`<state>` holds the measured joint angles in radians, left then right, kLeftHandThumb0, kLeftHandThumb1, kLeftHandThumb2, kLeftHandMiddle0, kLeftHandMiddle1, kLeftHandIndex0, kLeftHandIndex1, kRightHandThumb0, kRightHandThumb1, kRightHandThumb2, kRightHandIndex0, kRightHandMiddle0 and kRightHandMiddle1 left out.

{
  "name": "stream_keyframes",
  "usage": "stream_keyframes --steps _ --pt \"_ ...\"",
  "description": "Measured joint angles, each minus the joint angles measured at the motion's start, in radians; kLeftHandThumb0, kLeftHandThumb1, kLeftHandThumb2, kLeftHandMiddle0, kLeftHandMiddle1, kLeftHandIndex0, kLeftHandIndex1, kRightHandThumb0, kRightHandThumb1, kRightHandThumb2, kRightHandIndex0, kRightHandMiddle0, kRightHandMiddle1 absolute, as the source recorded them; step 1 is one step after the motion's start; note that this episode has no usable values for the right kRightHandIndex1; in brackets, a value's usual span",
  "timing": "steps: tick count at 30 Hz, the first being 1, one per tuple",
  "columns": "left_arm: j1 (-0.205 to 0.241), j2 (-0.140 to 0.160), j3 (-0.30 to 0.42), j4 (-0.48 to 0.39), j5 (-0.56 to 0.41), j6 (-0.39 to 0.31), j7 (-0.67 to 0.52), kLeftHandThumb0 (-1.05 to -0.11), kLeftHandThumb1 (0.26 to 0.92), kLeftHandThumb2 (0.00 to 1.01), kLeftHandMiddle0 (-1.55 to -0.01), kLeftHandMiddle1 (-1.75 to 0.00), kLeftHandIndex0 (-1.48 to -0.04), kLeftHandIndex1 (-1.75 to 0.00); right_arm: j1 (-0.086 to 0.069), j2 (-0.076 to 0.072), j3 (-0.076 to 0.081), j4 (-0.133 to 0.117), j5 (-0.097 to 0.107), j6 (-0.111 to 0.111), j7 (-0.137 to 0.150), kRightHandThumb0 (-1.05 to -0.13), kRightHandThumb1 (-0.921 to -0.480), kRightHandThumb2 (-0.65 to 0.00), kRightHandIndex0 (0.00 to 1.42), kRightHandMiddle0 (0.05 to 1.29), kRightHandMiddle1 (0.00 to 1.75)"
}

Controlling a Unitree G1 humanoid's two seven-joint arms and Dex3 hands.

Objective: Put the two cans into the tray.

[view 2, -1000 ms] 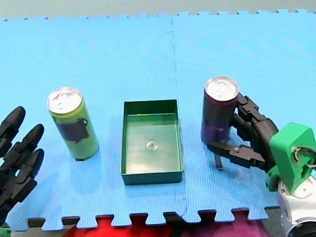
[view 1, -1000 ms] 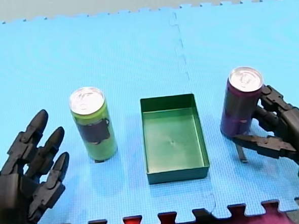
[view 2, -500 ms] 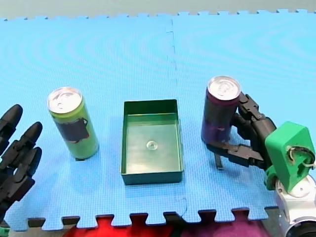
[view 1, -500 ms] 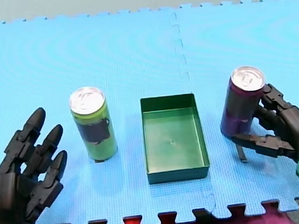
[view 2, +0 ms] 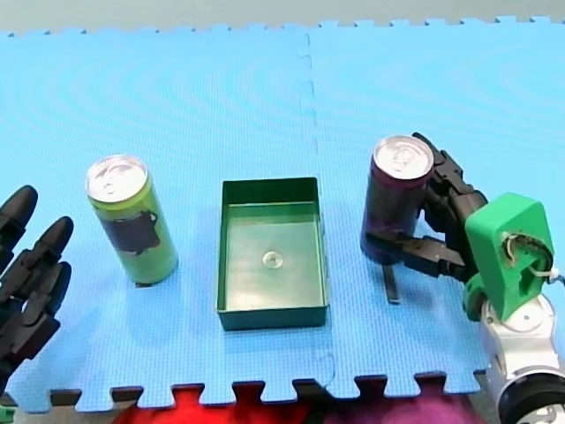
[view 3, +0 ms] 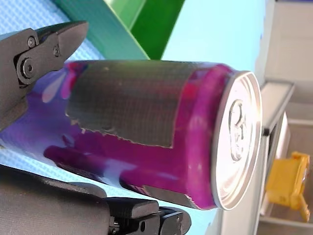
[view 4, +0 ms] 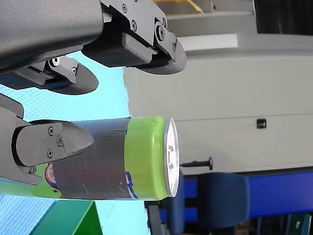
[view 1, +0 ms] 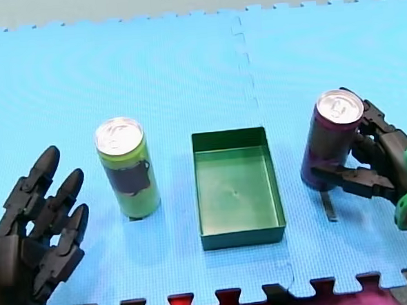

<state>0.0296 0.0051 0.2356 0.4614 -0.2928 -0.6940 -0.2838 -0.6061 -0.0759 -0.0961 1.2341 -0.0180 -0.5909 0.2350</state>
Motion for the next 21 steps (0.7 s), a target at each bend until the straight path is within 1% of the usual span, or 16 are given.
stream_keyframes --steps 1,2,3,4,6,7,9,14,18,21 --pt "0.000 0.000 0.000 0.000 0.000 -0.001 -0.001 -1.048 0.921 0.46 -0.49 0.00 -0.40 0.00 -0.003 0.001 -0.004 0.006 0.005 0.008 0.006 -1.038 -0.663 0.000 0.23 0.14 0.00" --pt "0.001 0.000 0.001 0.000 -0.002 -0.002 -0.003 -1.048 0.921 0.46 -0.49 0.00 -0.40 0.00 -0.007 0.002 -0.011 0.012 0.014 0.017 0.017 -1.037 -0.662 0.000 0.24 0.14 0.00" --pt "0.001 0.000 0.001 0.000 -0.003 -0.002 -0.003 -1.048 0.921 0.46 -0.49 0.00 -0.40 0.00 -0.010 0.004 -0.017 0.015 0.020 0.021 0.025 -1.035 -0.659 0.000 0.24 0.14 0.00" --pt "0.001 0.000 0.002 0.000 -0.004 -0.003 -0.004 -1.048 0.921 0.46 -0.49 0.00 -0.40 0.00 -0.013 0.006 -0.026 0.019 0.033 0.026 0.036 -1.034 -0.658 0.000 0.25 0.14 0.00" --pt "0.003 0.000 0.003 0.000 -0.006 -0.004 -0.006 -1.048 0.921 0.46 -0.49 0.00 -0.40 0.00 -0.018 0.009 -0.041 0.024 0.048 0.029 0.052 -1.033 -0.656 0.000 0.25 0.14 0.00" --pt "0.003 0.000 0.003 0.000 -0.006 -0.004 -0.007 -1.048 0.921 0.46 -0.49 0.00 -0.40 0.00 -0.019 0.010 -0.045 0.026 0.052 0.029 0.056 -1.033 -0.655 0.000 0.26 0.14 0.00" --pt "0.005 0.000 0.003 -0.001 -0.008 -0.004 -0.010 -1.048 0.921 0.46 -0.49 0.00 -0.40 0.00 -0.021 0.012 -0.053 0.030 0.057 0.029 0.068 -1.037 -0.656 0.000 0.26 0.14 0.00" --pt "0.009 0.000 0.005 -0.004 -0.018 -0.001 -0.020 -1.048 0.921 0.46 -0.49 0.00 -0.41 -0.01 -0.023 0.012 -0.064 0.041 0.058 0.027 0.086 -1.047 -0.658 -0.001 0.27 0.14 0.00" --pt "0.009 0.000 0.005 -0.004 -0.022 -0.001 -0.021 -1.048 0.921 0.46 -0.49 0.00 -0.41 -0.01 -0.025 0.011 -0.077 0.048 0.063 0.025 0.106 -1.048 -0.658 -0.001 0.28 0.14 0.00" --pt "0.010 -0.001 0.007 -0.004 -0.022 -0.002 -0.021 -1.048 0.921 0.46 -0.50 -0.01 -0.41 -0.01 -0.028 0.011 -0.084 0.051 0.065 0.025 0.114 -1.048 -0.660 -0.001 0.28 0.14 0.00"
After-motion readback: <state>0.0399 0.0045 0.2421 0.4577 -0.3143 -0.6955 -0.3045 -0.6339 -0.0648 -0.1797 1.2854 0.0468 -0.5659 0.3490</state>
